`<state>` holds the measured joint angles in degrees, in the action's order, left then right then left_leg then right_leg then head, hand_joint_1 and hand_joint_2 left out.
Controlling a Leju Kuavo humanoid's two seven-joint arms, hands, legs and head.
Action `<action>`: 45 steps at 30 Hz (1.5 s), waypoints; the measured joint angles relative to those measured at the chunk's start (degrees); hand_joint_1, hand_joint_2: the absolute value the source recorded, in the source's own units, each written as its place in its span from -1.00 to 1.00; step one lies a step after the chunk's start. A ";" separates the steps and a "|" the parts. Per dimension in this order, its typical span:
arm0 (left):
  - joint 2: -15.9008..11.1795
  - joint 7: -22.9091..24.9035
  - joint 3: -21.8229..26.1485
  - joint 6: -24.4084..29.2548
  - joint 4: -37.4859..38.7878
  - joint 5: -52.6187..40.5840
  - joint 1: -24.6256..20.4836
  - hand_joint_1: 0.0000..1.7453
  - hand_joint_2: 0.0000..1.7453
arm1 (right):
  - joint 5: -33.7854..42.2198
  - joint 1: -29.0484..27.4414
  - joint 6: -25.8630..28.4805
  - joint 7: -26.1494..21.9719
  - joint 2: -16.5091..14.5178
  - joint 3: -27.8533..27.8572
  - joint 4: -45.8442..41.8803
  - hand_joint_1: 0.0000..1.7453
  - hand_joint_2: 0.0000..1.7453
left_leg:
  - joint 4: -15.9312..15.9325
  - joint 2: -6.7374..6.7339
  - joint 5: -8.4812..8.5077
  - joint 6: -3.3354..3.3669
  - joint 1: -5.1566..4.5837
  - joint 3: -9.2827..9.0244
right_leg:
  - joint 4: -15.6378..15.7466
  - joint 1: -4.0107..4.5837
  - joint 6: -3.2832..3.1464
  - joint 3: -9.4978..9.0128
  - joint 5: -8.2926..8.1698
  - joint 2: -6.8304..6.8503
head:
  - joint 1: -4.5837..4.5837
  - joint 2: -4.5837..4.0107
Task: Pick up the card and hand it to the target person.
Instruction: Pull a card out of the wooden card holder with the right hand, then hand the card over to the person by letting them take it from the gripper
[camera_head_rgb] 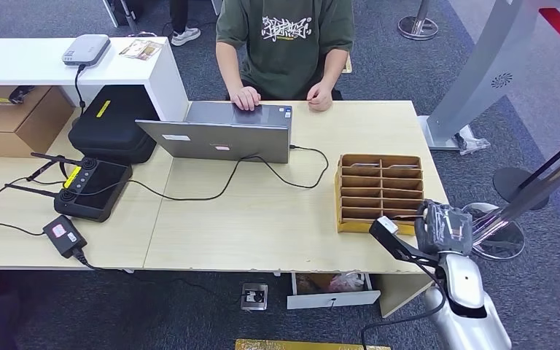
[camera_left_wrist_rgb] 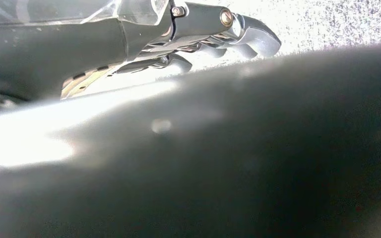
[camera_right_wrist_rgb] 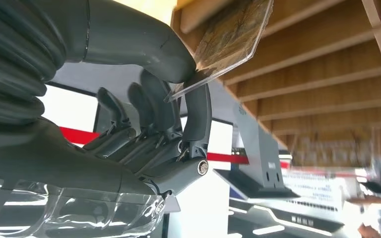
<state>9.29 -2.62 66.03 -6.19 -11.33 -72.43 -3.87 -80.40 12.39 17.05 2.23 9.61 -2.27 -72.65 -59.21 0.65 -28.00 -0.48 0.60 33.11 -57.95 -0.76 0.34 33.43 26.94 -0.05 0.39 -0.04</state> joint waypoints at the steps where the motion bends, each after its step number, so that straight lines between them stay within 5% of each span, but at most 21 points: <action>1: 0.00 0.00 0.03 0.00 -0.01 0.04 0.00 -1.00 -1.00 | 0.01 -0.20 0.14 0.00 0.04 0.00 -1.12 0.88 1.00 | 0.00 0.00 0.00 0.00 0.00 0.00 | 0.00 0.00 0.00 0.00 0.00 0.00 | 0.00 0.00; 16: 0.04 -0.04 0.96 0.00 0.01 0.19 0.01 -1.00 -1.00 | 3.21 0.25 0.67 -1.37 4.04 0.00 -21.62 0.94 1.00 | 0.00 0.00 0.00 0.00 -0.01 0.00 | 0.00 -0.01 0.00 0.00 0.00 -0.01 | 0.00 0.00; 27: 0.07 0.19 0.96 0.00 0.01 -0.11 -0.05 -1.00 -1.00 | 4.91 4.87 2.89 -3.30 4.43 -0.10 -20.16 1.00 1.00 | 0.00 0.00 0.00 0.00 -0.01 0.02 | -0.01 0.00 0.00 -0.01 0.00 0.00 | -0.01 0.00; 28: 0.07 0.22 0.96 0.00 0.01 -0.04 -0.06 -1.00 -1.00 | 4.97 5.17 3.03 -3.39 4.42 -0.24 -19.73 0.73 1.00 | 0.00 0.00 0.00 0.00 -0.01 0.02 | -0.01 0.00 0.00 -0.01 0.00 0.00 | -0.01 0.00; 31: 0.07 0.22 1.00 0.00 0.01 0.20 -0.08 -1.00 -1.00 | 5.37 5.97 3.35 -3.56 4.37 -0.89 -18.67 -0.77 1.00 | 0.00 0.01 0.00 0.00 -0.01 0.02 | -0.01 0.00 0.00 -0.01 0.00 0.02 | 0.00 0.00; 32: 0.07 0.22 1.02 0.00 0.01 0.25 -0.09 -1.00 -1.00 | 5.71 6.15 3.38 -3.58 4.32 -1.07 -18.43 -1.00 1.00 | 0.00 0.01 0.00 0.00 -0.01 0.02 | -0.01 0.00 0.00 -0.01 0.00 0.02 | 0.00 0.00; 41: 0.12 0.28 1.25 0.00 -0.01 0.61 -0.11 -1.00 -1.00 | 5.60 6.26 3.35 -2.27 3.38 -1.68 -17.67 -1.00 1.00 | 0.00 0.01 0.00 0.00 0.00 0.02 | -0.01 0.00 0.00 -0.01 0.00 0.03 | -0.01 0.00; 45: 0.14 0.31 1.38 0.00 0.00 0.60 -0.12 -1.00 -1.00 | 11.64 5.84 0.05 -4.54 2.50 -1.73 -17.49 -1.00 1.00 | 0.00 0.01 0.00 0.00 0.00 0.02 | -0.01 0.00 0.00 -0.01 0.00 0.02 | 0.00 0.00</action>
<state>9.43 -2.32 67.41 -6.19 -11.33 -71.83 -3.99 -68.76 18.23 17.10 -2.31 12.11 -4.01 -90.14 -59.21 0.66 -28.00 -0.48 0.60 33.13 -57.95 -0.76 0.34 33.43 26.94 -0.03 0.39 -0.04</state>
